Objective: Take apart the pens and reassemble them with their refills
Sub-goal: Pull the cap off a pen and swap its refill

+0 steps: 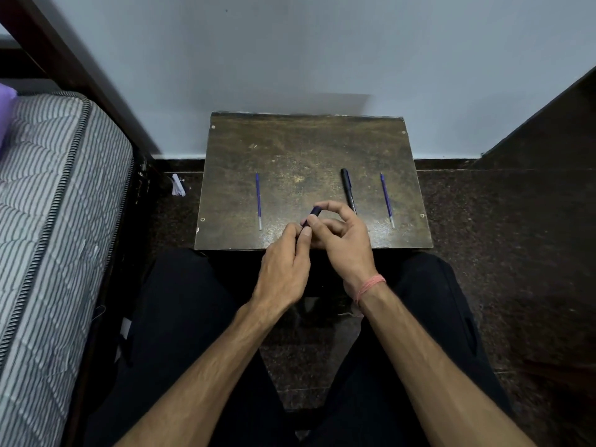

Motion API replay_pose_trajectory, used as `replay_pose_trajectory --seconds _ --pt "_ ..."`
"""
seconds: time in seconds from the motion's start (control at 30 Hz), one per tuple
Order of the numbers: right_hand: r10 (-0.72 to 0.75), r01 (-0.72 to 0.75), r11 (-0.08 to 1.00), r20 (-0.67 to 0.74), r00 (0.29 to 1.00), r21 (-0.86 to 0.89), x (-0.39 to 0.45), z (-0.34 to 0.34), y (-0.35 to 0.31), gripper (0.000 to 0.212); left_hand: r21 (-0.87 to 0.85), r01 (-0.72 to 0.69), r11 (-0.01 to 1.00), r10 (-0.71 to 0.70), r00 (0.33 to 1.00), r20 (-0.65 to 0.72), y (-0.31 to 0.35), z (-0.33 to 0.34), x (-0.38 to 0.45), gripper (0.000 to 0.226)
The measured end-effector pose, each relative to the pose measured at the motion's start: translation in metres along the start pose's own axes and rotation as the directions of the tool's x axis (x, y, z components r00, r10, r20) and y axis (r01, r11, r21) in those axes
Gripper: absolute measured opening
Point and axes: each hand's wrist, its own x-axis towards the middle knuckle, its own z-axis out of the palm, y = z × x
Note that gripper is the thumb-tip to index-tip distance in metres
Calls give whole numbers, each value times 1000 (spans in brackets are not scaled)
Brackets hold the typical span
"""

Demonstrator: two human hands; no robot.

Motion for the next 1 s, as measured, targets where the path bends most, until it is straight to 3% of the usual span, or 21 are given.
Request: replay_pose_trajectory --seconds 0.13,0.43,1.0 --pt "34 -36 996 22 999 86 1 -2 -5 19 122 -25 992 32 998 -56 1 3 6 48" --pt "82 -93 984 78 994 154 6 -12 -6 16 184 -15 983 30 996 -81 -4 9 12 72" --pt "87 -107 972 105 991 211 10 -17 -5 17 94 -15 995 23 996 -86 -14 12 15 71"
